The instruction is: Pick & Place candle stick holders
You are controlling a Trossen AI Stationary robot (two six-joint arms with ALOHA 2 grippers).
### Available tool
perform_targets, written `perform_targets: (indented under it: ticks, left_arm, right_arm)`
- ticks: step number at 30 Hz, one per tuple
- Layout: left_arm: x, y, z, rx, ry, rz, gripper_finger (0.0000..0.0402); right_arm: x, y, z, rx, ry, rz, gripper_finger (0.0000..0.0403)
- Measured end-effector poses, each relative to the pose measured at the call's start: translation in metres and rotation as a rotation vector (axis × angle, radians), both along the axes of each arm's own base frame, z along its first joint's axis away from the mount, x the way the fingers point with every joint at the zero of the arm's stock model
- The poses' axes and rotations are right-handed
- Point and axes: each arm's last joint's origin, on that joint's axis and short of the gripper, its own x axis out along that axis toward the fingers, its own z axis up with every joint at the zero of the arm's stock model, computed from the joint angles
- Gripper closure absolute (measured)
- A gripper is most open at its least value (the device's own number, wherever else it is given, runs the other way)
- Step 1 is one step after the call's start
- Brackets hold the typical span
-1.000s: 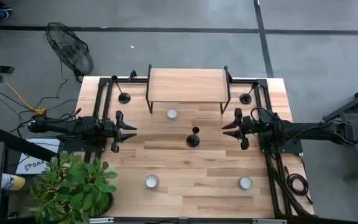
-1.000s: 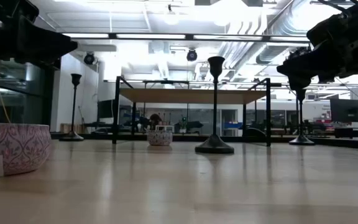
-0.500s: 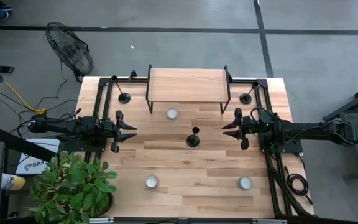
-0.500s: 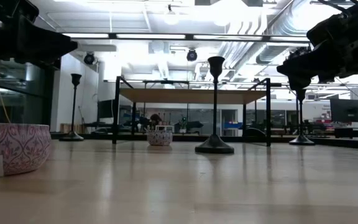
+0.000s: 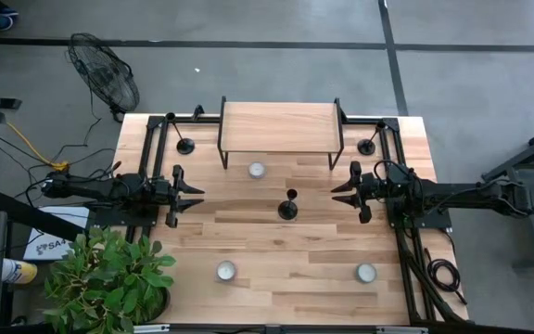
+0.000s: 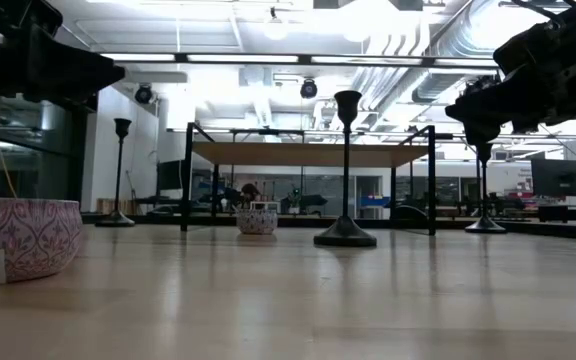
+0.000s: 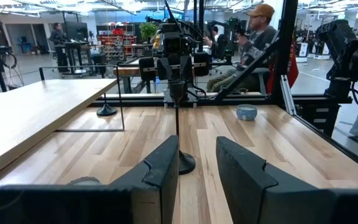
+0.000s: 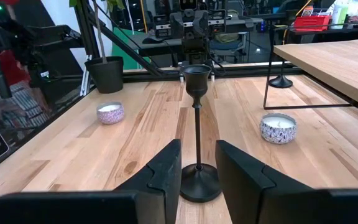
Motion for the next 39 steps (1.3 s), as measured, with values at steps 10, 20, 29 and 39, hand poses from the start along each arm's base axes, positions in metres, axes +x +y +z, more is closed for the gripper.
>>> perform_targets:
  ticks: [10, 20, 29, 39]
  left_arm:
    - [0.0, 0.0, 0.0, 0.0, -0.001, 0.0, 0.0296]
    - [0.0, 0.0, 0.0, 0.0, -0.001, 0.0, 0.0296]
    - [0.0, 0.0, 0.001, -0.001, -0.006, 0.002, 0.0296]
    - [-0.003, 0.006, 0.014, -0.019, -0.048, 0.194, 0.0296]
  right_arm:
    - [0.0, 0.0, 0.0, 0.0, 0.0, 0.0, 0.0307]
    - [0.0, 0.0, 0.0, 0.0, 0.0, 0.0, 0.0307]
    - [0.0, 0.0, 0.0, 0.0, 0.0, 0.0, 0.0307]
    - [0.0, 0.0, 0.0, 0.0, 0.0, 0.0, 0.0307]
